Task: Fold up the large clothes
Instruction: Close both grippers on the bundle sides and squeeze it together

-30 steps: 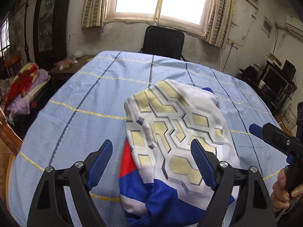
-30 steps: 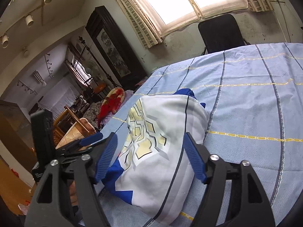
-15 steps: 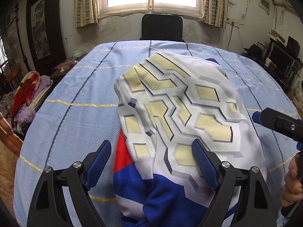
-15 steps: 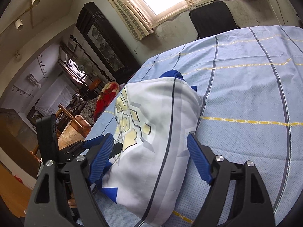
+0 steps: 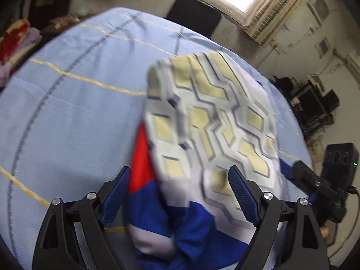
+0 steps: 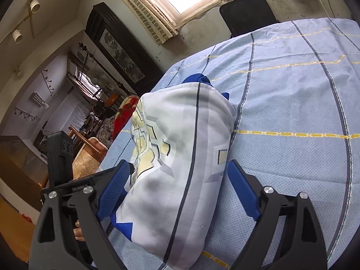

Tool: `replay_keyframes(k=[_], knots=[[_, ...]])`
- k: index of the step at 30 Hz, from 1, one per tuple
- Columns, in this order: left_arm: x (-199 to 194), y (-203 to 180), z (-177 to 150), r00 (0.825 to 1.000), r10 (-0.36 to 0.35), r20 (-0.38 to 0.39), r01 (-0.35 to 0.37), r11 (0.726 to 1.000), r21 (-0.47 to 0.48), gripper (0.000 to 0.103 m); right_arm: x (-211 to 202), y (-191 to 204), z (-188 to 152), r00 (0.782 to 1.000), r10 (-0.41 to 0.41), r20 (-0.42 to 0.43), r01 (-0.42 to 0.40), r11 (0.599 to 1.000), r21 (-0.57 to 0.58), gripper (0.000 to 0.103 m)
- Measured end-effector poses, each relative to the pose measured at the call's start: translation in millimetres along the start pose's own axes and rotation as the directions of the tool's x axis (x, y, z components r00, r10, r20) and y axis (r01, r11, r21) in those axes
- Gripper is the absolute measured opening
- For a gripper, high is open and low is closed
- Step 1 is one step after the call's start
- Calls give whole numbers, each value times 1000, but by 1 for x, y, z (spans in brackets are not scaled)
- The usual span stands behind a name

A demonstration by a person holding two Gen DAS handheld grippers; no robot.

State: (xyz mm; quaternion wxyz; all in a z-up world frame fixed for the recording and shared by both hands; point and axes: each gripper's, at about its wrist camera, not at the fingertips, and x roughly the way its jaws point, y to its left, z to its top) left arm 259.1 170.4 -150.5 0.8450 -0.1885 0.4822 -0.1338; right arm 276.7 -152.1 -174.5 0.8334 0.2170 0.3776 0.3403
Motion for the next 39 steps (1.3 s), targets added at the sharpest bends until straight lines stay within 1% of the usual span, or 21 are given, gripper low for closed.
replay_keyframes(k=[1, 4, 7, 9, 11, 13, 15, 18, 21, 22, 23, 24, 25, 26, 28, 31, 34, 36, 37, 38, 39], knots=[[3, -4, -1, 1000, -3, -7, 3, 1000, 17, 88, 2, -1, 0, 1000, -3, -6, 3, 1000, 1, 86], [6, -12, -3, 1000, 20, -1, -19, 998, 59, 91, 7, -4, -2, 1000, -5, -23, 5, 1000, 11, 86], [6, -8, -2, 1000, 8, -2, -8, 999, 39, 91, 10, -6, -3, 999, -5, -31, 6, 1000, 19, 86], [7, -1, -1, 1000, 29, 3, -29, 1000, 13, 91, 13, -7, -4, 999, -11, -40, 12, 1000, 18, 86], [6, 4, 1, 1000, 10, 11, -10, 1000, -11, 91, 17, -6, -5, 998, -36, -49, 37, 999, 5, 86], [6, 2, 1, 1000, 17, 10, -17, 1000, 3, 91, 20, -4, -5, 998, -38, -57, 38, 999, -3, 86], [8, -5, -1, 1000, 2, 3, -2, 1000, 29, 91, 22, -2, -4, 997, -38, -61, 38, 999, -9, 86], [9, -16, -5, 998, -70, -9, 70, 996, 57, 90, 29, 2, -5, 997, -25, -73, 24, 1000, -9, 88], [14, -21, -7, 998, -67, 2, 67, 996, 66, 88, 37, 3, -7, 996, -33, -85, 31, 999, -19, 89], [15, -20, -6, 997, -77, 3, 76, 995, 59, 87, 42, 4, -9, 995, -39, -91, 36, 999, -27, 89], [15, -20, -6, 996, -84, 5, 83, 995, 53, 83, 42, 5, -10, 996, -40, -79, 38, 999, -33, 88], [15, -20, -5, 996, -94, 5, 93, 994, 53, 81, 43, 5, -9, 996, -38, -84, 36, 999, -29, 87], [15, -22, -6, 995, -98, 6, 97, 994, 57, 75, 43, 5, -9, 996, -38, -84, 36, 999, -30, 82], [15, -25, -8, 995, -97, 8, 96, 993, 69, 69, 43, 4, -9, 996, -42, -85, 40, 999, -29, 79], [14, -32, -9, 997, -78, 17, 75, 991, 108, 66, 42, 6, -10, 996, -48, -81, 45, 998, -42, 70], [13, -35, -11, 996, -83, 17, 80, 990, 114, 64, 39, 7, -12, 996, -49, -70, 46, 998, -46, 62], [13, -31, -12, 995, -102, 1, 101, 990, 97, 65, 36, 4, -11, 997, -28, -69, 26, 999, -28, 58], [17, -28, -12, 996, -93, -5, 93, 992, 79, 72, 34, 3, -12, 997, -23, -71, 21, 999, -27, 58], [19, -26, -12, 996, -85, -1, 85, 994, 71, 81, 34, 3, -12, 997, -26, -75, 23, 999, -31, 58], [20, -23, -11, 996, -84, 5, 84, 995, 62, 81, 35, 2, -12, 997, -28, -78, 26, 999, -31, 59], [20, -23, -12, 996, -85, 8, 85, 994, 65, 81, 36, 0, -12, 996, -28, -80, 26, 999, -26, 63]])
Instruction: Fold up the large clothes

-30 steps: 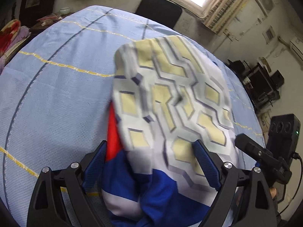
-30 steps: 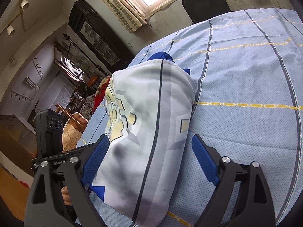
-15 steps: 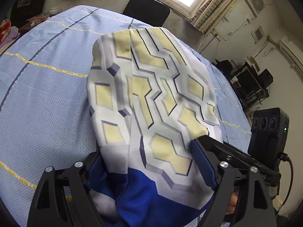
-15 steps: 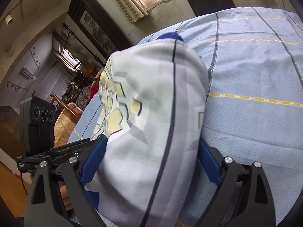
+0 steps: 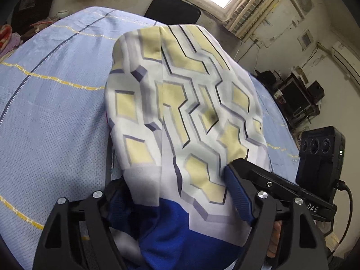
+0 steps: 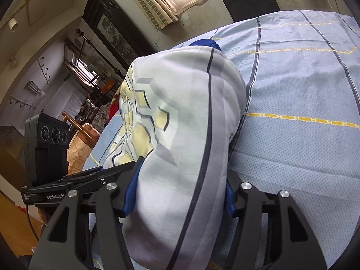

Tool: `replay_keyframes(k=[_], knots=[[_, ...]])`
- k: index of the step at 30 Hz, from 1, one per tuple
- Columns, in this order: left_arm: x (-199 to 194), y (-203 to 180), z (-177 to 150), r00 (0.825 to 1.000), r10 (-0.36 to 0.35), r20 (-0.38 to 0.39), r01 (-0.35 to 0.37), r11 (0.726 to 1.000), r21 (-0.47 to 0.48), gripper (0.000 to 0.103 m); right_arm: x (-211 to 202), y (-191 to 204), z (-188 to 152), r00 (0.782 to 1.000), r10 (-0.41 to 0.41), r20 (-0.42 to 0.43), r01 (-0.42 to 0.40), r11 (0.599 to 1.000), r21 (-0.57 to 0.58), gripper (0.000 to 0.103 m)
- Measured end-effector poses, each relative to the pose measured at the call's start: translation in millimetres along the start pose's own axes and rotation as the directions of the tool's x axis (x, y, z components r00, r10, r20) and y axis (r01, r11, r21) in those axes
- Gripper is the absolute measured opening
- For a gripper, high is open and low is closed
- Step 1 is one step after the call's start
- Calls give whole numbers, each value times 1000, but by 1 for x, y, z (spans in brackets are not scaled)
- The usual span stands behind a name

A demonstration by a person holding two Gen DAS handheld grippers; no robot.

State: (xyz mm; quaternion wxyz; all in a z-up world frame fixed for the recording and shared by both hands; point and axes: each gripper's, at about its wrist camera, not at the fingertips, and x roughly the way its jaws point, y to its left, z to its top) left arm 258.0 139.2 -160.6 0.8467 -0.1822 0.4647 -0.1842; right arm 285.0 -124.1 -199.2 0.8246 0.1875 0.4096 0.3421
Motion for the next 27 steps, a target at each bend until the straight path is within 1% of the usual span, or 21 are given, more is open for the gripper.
replay_keyframes(k=[1, 2, 4, 5, 7, 8, 9, 10, 15, 19, 27], knots=[[0, 0, 0, 1000, 0, 1, 0, 1000, -3, 81, 3, -2, 0, 1000, 4, -10, -4, 1000, 13, 67], [0, 0, 0, 1000, -1, 4, 1, 1000, -5, 79, 4, -3, -1, 1000, 9, -13, -9, 1000, 28, 68], [1, -2, 0, 999, -42, -1, 42, 999, 4, 65, 4, -5, 0, 1000, 15, -11, -15, 999, 31, 68], [0, -4, -1, 999, -40, 6, 40, 999, 8, 61, 4, -5, 0, 1000, 15, -11, -15, 999, 31, 66], [-3, -13, -2, 1000, -16, 26, 15, 998, 54, 58, 2, -6, 0, 1000, 7, -5, -7, 1000, 25, 58], [-4, -17, -3, 999, -9, 34, 7, 998, 68, 56, 1, -6, -1, 1000, 7, -1, -6, 1000, 21, 57], [-6, -20, -4, 999, -9, 44, 6, 997, 79, 55, 0, -6, -1, 1000, 6, 2, -6, 1000, 16, 55], [-8, -23, -4, 998, -23, 50, 19, 996, 86, 51, -2, -6, -1, 1000, 11, 8, -11, 1000, 17, 53], [-23, -34, -7, 996, -48, 78, 40, 994, 100, 47, -17, -4, 0, 997, 66, 46, -67, 997, 23, 47], [-34, -42, -9, 994, -58, 95, 47, 992, 116, 47, -28, 2, 0, 995, 79, 57, -81, 997, 20, 46], [-62, -73, -11, 986, -95, 133, 72, 983, 169, 47, -65, 25, 7, 997, 27, 75, -26, 1000, -15, 45]])
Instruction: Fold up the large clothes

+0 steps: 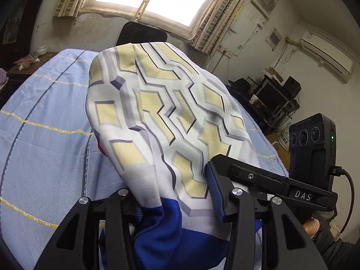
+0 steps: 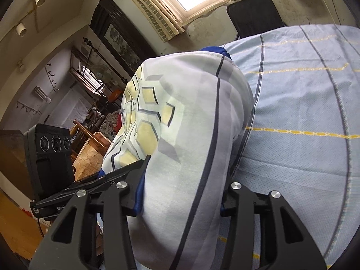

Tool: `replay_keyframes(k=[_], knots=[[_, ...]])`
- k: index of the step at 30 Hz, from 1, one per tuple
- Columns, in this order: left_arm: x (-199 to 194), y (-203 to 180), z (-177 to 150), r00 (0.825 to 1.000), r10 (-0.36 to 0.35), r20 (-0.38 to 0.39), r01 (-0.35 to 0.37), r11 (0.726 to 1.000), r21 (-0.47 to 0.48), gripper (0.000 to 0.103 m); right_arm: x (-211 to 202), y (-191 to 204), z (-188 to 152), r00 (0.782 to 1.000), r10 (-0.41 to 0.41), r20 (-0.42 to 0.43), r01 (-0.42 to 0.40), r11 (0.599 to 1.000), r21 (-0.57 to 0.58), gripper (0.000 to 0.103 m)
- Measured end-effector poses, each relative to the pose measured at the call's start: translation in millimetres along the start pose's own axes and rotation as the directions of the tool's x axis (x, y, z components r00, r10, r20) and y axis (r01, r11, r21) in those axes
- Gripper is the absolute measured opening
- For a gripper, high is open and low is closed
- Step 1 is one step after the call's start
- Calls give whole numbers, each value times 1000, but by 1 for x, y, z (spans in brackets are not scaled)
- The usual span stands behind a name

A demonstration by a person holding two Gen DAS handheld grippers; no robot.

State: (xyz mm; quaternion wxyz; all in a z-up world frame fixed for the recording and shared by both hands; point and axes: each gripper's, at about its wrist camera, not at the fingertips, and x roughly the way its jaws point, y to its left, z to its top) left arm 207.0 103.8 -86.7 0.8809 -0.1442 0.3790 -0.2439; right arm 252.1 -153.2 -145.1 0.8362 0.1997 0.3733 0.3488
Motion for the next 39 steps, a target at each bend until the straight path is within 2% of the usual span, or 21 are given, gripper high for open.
replay_keyframes(k=[8, 14, 20, 27, 36, 39], knots=[[-58, -38, -5, 997, -8, 83, 3, 998, 55, 47, -53, 42, 3, 998, -21, 58, 24, 999, -44, 45], [-120, -63, -18, 988, 34, 154, -49, 994, 94, 47, -87, 90, -8, 994, 34, 103, -25, 996, -84, 45], [-189, -86, -41, 969, 89, 231, -120, 986, 120, 47, -114, 142, -28, 986, 99, 133, -80, 987, -138, 45], [-263, -97, -81, 936, 182, 301, -226, 967, 116, 47, -130, 204, -63, 969, 208, 137, -182, 967, -181, 45], [-320, -98, -124, 900, 259, 349, -309, 947, 93, 47, -126, 256, -113, 944, 315, 101, -291, 935, -202, 45], [-329, -96, -133, 896, 269, 353, -316, 945, 82, 47, -121, 264, -123, 937, 337, 95, -313, 928, -204, 45]])
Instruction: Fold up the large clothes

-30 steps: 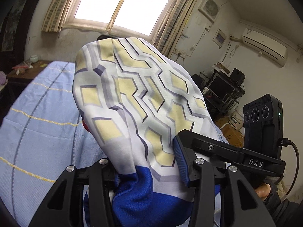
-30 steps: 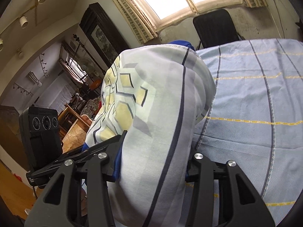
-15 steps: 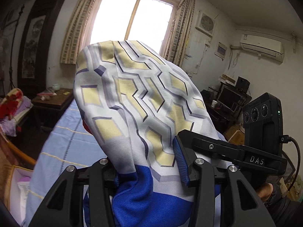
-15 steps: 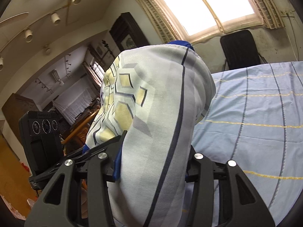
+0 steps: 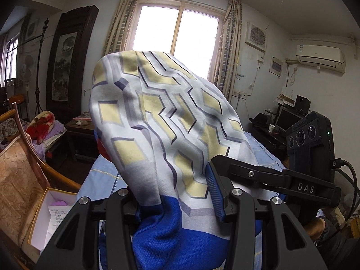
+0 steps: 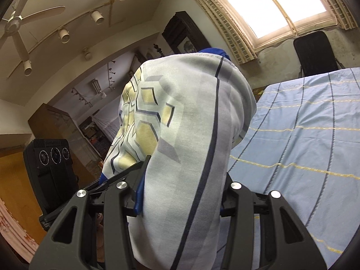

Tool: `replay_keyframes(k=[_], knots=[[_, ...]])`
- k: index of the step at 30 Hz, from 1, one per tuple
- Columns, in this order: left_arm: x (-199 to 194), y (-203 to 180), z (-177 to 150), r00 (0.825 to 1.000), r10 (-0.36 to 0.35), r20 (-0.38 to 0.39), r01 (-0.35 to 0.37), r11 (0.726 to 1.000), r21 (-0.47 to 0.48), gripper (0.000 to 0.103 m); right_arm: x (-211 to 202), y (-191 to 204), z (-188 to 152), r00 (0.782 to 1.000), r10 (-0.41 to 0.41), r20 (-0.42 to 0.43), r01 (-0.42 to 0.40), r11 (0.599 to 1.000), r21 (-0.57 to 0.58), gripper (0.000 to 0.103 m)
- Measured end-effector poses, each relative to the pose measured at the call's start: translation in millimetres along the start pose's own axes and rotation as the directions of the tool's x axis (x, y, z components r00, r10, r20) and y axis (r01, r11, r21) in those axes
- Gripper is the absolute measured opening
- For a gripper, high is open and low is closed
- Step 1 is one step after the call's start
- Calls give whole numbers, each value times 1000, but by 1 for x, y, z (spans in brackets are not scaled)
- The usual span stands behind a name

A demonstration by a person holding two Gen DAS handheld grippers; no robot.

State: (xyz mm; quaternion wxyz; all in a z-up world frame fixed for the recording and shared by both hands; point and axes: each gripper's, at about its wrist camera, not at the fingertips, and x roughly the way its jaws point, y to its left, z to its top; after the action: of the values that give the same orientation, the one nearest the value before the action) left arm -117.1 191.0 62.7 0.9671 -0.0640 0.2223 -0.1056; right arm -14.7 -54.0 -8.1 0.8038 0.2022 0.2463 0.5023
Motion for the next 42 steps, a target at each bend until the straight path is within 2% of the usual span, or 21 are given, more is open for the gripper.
replay_keyframes(k=[8, 14, 21, 24, 26, 27, 29, 30, 31, 37, 42], knots=[[3, 13, -16, 1000, 17, -20, -18, 999, -42, 47, 23, -11, -18, 999, 27, -32, -25, 999, 44, 45], [18, 33, -43, 999, 17, -37, -20, 995, -98, 47, 42, -28, -34, 997, 34, -69, -28, 996, 85, 45], [38, 81, -80, 991, 31, -128, -53, 983, -175, 47, 87, -53, -67, 986, 17, -165, 8, 989, 149, 45], [58, 105, -108, 976, 16, -217, -65, 973, -220, 48, 110, -65, -84, 977, 13, -213, 28, 982, 187, 45], [84, 121, -133, 946, -30, -324, -65, 958, -280, 49, 128, -78, -100, 962, -14, -273, 77, 972, 221, 45], [93, 128, -146, 936, -46, -348, -67, 950, -305, 51, 139, -88, -112, 945, -49, -325, 131, 963, 235, 45], [90, 127, -152, 949, -37, -314, -58, 956, -286, 54, 152, -105, -130, 909, -105, -403, 219, 944, 248, 46], [88, 123, -151, 949, -13, -314, -72, 964, -257, 54, 155, -112, -138, 905, -101, -414, 227, 936, 268, 46], [88, 121, -151, 949, 2, -316, -83, 966, -244, 54, 154, -118, -142, 912, -84, -403, 214, 933, 291, 47], [79, 127, -148, 948, -2, -319, -93, 955, -282, 59, 157, -116, -140, 905, -102, -413, 227, 937, 267, 50], [51, 119, -139, 950, 111, -293, -188, 950, -249, 61, 140, -92, -128, 909, -187, -372, 257, 955, 149, 55]])
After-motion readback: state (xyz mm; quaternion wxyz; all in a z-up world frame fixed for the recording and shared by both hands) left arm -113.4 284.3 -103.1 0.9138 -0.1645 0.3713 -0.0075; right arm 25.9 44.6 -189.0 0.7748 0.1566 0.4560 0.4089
